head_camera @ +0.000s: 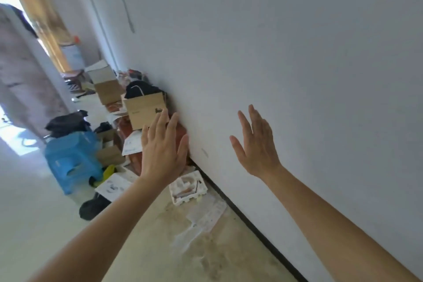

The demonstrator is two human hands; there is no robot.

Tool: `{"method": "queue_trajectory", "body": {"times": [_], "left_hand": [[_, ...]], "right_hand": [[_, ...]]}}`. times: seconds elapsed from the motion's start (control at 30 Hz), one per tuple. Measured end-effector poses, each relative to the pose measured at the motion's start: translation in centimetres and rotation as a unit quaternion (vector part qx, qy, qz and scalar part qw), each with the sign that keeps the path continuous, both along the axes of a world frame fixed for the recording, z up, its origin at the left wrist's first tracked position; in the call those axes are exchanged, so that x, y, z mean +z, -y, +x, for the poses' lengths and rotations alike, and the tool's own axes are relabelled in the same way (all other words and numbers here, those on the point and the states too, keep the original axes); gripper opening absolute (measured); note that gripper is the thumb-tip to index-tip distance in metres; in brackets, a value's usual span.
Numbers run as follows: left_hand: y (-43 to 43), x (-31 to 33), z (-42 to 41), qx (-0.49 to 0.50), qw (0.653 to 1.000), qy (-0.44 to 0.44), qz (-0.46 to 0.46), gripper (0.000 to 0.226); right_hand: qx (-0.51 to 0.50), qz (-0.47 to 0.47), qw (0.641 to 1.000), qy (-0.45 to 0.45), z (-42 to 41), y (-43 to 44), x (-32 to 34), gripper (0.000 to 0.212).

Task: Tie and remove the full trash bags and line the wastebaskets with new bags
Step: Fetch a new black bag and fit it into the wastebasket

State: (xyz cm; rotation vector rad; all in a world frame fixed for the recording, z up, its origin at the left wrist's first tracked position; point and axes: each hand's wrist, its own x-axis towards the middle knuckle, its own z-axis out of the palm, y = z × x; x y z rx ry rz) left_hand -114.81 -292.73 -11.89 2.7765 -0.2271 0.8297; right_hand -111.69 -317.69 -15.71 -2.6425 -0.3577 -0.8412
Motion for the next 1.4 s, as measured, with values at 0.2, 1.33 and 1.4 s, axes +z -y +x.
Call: {"method": "queue_trajectory", "body": {"times": [0.2, 1.33, 1.4], "left_hand": [[-8.7, -0.6, 7.7, 0.134, 0.99, -0.049, 0.018, 0.064], [-83.0, -6.4, 31.1, 0.358, 0.928, -0.09, 0.046, 0.06], [-88.0, -7.1, 34.9, 0.359, 0.925, -0.109, 0.059, 0.06]], "right_hand": [[0.122, -0.009, 0.991, -0.046, 12.8, -11.5, -0.2, 0.065], [0.37, -0.086, 0.918, -0.115, 48.4, -93.9, -6.2, 0.067], [0.375, -0.083, 0.914, -0.131, 51.8, -99.2, -7.2, 0.067]]}}
